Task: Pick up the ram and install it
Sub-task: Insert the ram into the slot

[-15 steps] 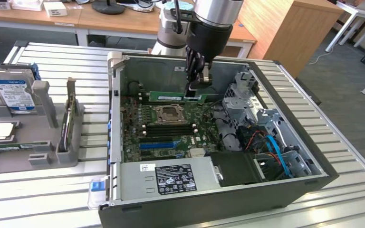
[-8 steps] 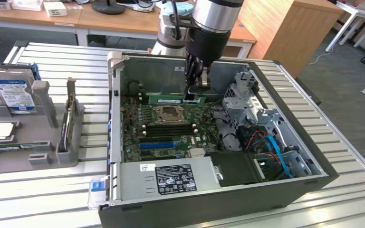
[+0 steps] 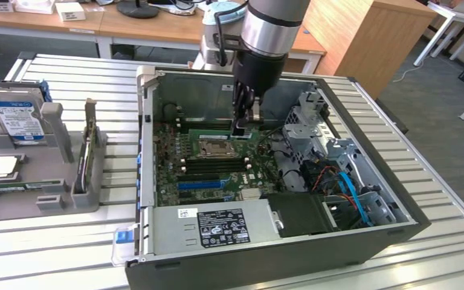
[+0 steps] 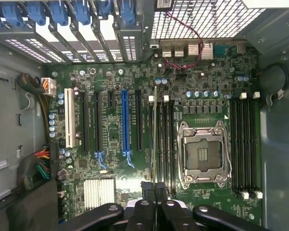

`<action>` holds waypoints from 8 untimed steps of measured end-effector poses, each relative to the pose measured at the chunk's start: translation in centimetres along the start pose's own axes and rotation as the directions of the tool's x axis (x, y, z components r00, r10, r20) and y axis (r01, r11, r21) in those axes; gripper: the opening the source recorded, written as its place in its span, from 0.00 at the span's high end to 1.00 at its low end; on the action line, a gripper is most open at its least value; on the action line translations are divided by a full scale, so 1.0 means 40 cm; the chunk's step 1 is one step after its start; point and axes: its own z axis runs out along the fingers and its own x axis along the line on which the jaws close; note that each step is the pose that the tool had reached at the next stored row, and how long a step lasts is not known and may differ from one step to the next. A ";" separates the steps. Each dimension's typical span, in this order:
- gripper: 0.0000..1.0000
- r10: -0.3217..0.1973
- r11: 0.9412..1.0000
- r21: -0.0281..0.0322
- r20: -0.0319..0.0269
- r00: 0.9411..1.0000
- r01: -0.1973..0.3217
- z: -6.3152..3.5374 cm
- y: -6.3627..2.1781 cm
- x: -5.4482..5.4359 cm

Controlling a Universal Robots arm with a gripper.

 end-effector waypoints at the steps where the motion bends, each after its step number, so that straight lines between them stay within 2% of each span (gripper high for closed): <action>1: 0.88 0.000 1.000 0.000 0.000 1.000 0.000 0.003 0.000 0.000; 8: 0.88 0.000 1.000 0.000 0.000 1.000 0.000 0.029 0.000 0.000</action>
